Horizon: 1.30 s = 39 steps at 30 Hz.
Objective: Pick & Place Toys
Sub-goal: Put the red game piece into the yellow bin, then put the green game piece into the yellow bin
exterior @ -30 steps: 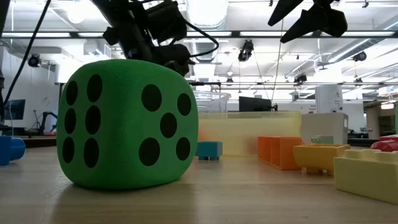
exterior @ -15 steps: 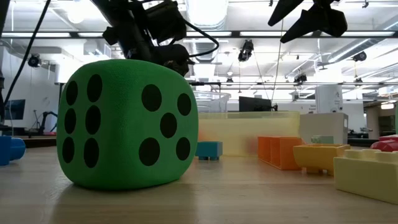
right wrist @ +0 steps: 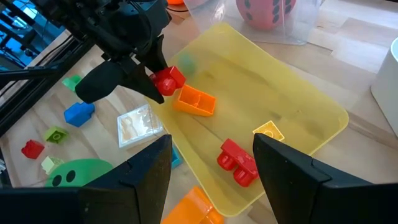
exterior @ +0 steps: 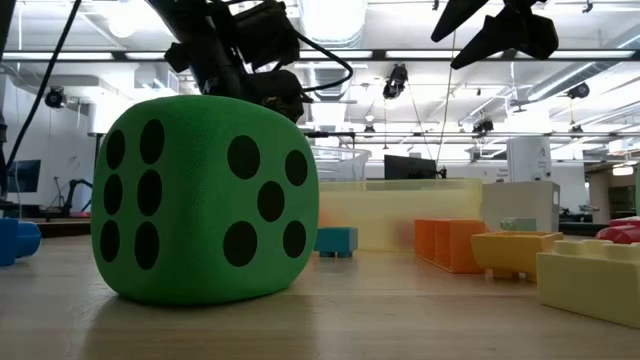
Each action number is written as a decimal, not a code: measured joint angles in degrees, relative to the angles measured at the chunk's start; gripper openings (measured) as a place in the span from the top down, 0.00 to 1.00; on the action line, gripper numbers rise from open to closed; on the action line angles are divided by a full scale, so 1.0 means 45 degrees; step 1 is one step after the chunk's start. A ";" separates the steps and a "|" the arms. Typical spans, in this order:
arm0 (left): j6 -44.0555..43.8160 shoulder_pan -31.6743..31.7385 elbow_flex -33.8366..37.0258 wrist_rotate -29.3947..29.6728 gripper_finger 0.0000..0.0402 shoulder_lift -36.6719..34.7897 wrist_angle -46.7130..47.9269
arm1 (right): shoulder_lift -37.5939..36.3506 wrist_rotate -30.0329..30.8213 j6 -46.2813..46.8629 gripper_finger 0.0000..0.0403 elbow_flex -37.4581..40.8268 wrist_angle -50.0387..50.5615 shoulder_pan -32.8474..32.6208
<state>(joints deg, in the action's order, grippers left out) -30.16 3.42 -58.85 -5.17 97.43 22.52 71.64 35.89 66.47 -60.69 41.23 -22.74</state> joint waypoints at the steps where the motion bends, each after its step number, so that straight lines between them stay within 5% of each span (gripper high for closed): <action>1: 0.0068 0.0000 0.0000 0.0000 0.63 0.0000 0.0000 | 0.0000 -0.0003 -0.0002 0.45 0.0000 0.0000 0.0000; 4: 0.0079 0.0000 0.0005 -0.0100 0.61 0.0000 0.0010 | 0.0000 -0.0008 -0.0008 0.45 0.0000 0.0000 0.0000; 15: 0.0059 0.0005 -0.0019 -0.0107 0.22 -0.0019 -0.0018 | 0.0000 -0.0018 -0.0137 0.45 0.0000 0.0005 0.0000; 26: 0.0031 0.0023 -0.0572 -0.0102 0.17 -0.0169 0.0756 | 0.0000 -0.0089 -0.0134 0.45 0.0000 0.0005 0.0000; 34: 0.0364 -0.0100 -0.2824 -0.0068 0.17 -0.1587 0.5501 | -0.0005 -0.0441 -0.0188 0.45 0.0000 0.0005 0.0000; 39: 0.0315 -0.1079 -0.2862 0.0977 0.17 -0.2720 0.9362 | -0.0015 -0.0654 -0.0258 0.45 0.0000 0.0010 0.0000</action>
<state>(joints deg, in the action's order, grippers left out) -28.74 -1.44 -71.73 -0.77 85.19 64.65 71.57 32.95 65.31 -60.69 41.28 -22.74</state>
